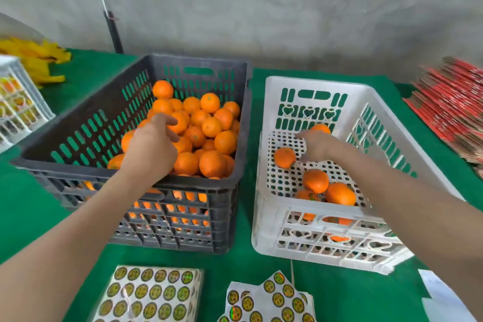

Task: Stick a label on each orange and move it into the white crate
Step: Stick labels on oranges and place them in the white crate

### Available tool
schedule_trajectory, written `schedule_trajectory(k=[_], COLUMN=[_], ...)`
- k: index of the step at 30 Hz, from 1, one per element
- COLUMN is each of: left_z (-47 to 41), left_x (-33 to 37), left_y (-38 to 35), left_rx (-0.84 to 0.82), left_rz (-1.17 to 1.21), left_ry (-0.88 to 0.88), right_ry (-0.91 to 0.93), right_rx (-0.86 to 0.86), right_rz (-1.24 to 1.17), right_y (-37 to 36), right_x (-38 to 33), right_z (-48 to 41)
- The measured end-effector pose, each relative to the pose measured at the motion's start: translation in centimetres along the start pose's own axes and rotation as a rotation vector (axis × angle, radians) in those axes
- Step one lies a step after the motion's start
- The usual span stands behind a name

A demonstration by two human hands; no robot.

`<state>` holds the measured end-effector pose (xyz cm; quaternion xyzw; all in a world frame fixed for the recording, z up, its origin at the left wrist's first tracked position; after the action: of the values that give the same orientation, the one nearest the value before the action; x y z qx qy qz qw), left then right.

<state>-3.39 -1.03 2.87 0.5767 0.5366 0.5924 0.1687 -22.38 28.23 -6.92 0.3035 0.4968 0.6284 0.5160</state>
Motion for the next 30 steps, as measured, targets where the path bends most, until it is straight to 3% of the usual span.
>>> schedule_trajectory(k=[3, 5, 6, 8, 11, 13, 17, 18, 21, 23, 26, 28, 30], left_z=[-0.4, -0.6, -0.6, -0.3, 0.2, 0.4, 0.2, 0.1, 0.0, 0.0, 0.0, -0.1, -0.2], left_x=[0.1, -0.2, -0.2, -0.3, -0.2, -0.1, 0.1, 0.1, -0.1, -0.1, -0.1, -0.3, -0.7], left_y=[-0.8, -1.2, -1.4, -1.4, -0.9, -0.9, -0.9, -0.7, -0.4, -0.4, -0.4, -0.5, -0.6], left_rx=[-0.049, -0.069, -0.072, -0.054, -0.018, -0.03, -0.062, -0.06, -0.043, -0.046, -0.057, -0.066, -0.068], left_rz=[-0.001, 0.005, 0.001, 0.009, 0.048, 0.053, 0.043, 0.041, 0.034, 0.027, 0.048, 0.056, 0.055], left_ry=[-0.013, 0.001, 0.002, 0.006, -0.001, -0.014, -0.034, -0.041, -0.048, -0.05, -0.054, -0.054, -0.034], right_ry=[0.28, 0.49, 0.593, 0.7, 0.573, 0.393, 0.007, 0.021, 0.105, 0.197, 0.293, 0.341, 0.508], right_rx=[0.716, 0.82, 0.757, 0.455, -0.049, -0.207, 0.062, 0.028, -0.426, -0.54, -0.401, -0.245, -0.124], right_rz=[-0.506, -0.565, -0.499, -0.231, 0.295, 0.38, -0.142, -0.096, 0.16, 0.26, 0.236, 0.083, -0.003], right_y=[11.0, 13.2, 12.7, 8.9, 1.0, -2.0, -1.4, -2.2, -6.7, -7.9, -4.9, -2.0, 0.6], right_x=[-7.1, -13.3, -16.9, -23.5, -26.9, -25.6, -22.1, -22.6, -24.5, -25.2, -26.2, -26.6, -27.9], right_z=[4.4, 6.6, 7.0, 5.8, 1.7, -2.1, -6.5, -6.9, -5.2, -3.5, -2.7, -1.7, 0.5])
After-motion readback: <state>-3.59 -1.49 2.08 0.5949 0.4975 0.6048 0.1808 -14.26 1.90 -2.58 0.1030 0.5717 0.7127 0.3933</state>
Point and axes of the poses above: each hand's wrist, its own z-axis away from the middle knuckle, its own y-axis out of the back of the hand, x = y × z, the point moved 10 cm from there along -z, towards the middle knuckle, and after that the axes turned 8 degrees about -z, right-handed, at the moved point
